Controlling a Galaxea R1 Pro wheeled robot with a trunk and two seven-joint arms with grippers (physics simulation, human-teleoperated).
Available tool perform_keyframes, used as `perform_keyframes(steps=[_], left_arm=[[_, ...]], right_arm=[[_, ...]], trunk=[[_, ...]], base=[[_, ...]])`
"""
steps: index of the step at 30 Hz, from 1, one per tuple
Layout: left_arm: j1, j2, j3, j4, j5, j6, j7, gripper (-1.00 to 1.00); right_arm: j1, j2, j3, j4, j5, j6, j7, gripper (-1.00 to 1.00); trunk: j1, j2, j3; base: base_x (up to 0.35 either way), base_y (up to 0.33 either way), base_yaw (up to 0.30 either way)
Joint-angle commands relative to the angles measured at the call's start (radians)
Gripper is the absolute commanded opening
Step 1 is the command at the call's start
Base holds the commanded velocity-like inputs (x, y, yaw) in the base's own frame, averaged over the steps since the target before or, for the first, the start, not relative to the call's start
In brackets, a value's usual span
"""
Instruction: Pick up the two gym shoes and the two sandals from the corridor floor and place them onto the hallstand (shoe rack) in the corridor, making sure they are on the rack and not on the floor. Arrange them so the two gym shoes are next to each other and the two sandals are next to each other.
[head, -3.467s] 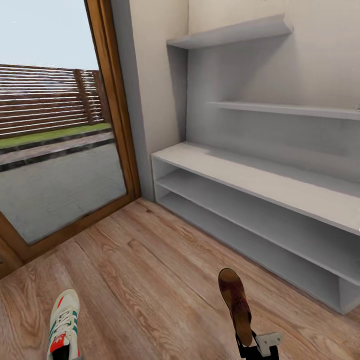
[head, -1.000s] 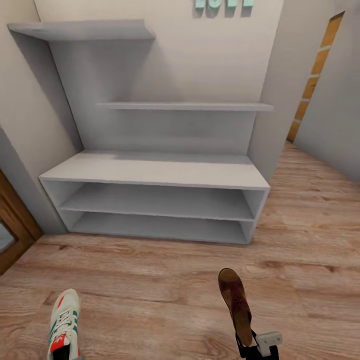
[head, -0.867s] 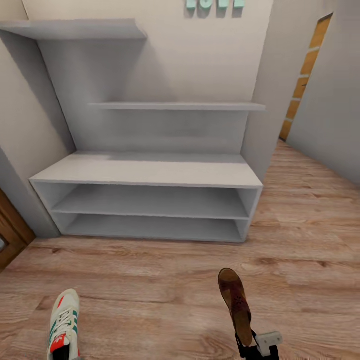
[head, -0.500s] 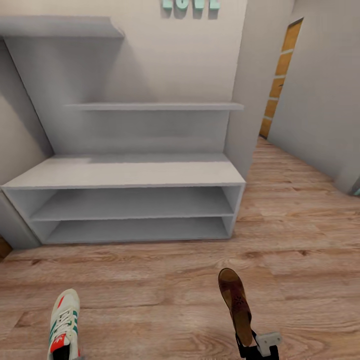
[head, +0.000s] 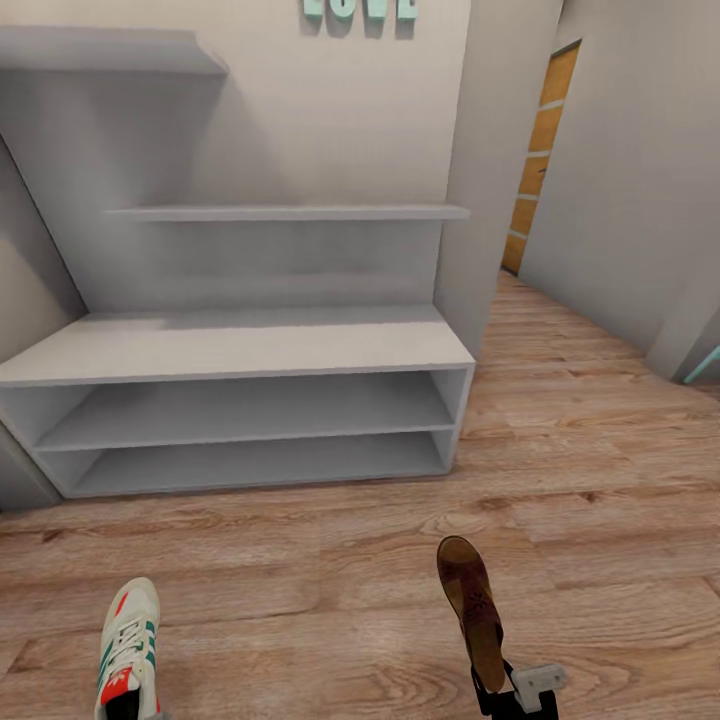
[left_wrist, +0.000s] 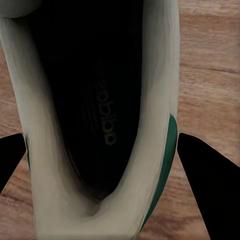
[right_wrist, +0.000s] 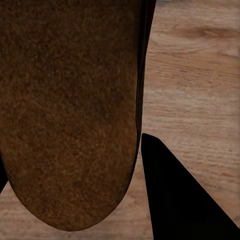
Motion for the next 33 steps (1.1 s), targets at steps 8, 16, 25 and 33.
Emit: perform_keyframes(steps=[8,16,25,33], left_arm=[[0.0,0.0,-0.002,0.0,0.009,-0.004,0.005,-1.0],[-0.027,-0.007,-0.01,-0.02,-0.002,0.02,-0.002,-1.0],[-0.193,-0.015,-0.083,-0.031,-0.002,0.242,-0.012,-1.0],[-0.321,-0.027,-0.125,-0.026,-0.001,0.413,-0.014,-1.0]], right_arm=[[-0.001,0.003,-0.006,0.001,0.005,-0.003,0.008,-1.0],[-0.001,-0.004,-0.009,-0.002,0.006,-0.003,0.009,-1.0],[-0.001,-0.038,-0.014,-0.004,0.006,-0.002,0.007,-1.0],[-0.001,-0.074,-0.083,-0.009,0.002,-0.001,0.008,-1.0]], trunk=[[0.0,0.0,0.0],[0.0,0.0,0.002],[0.0,0.0,0.002],[0.0,0.0,0.002]], base=[[0.0,0.0,-0.001],[0.0,0.0,-0.019],[0.0,0.0,0.0],[0.0,0.0,0.0]])
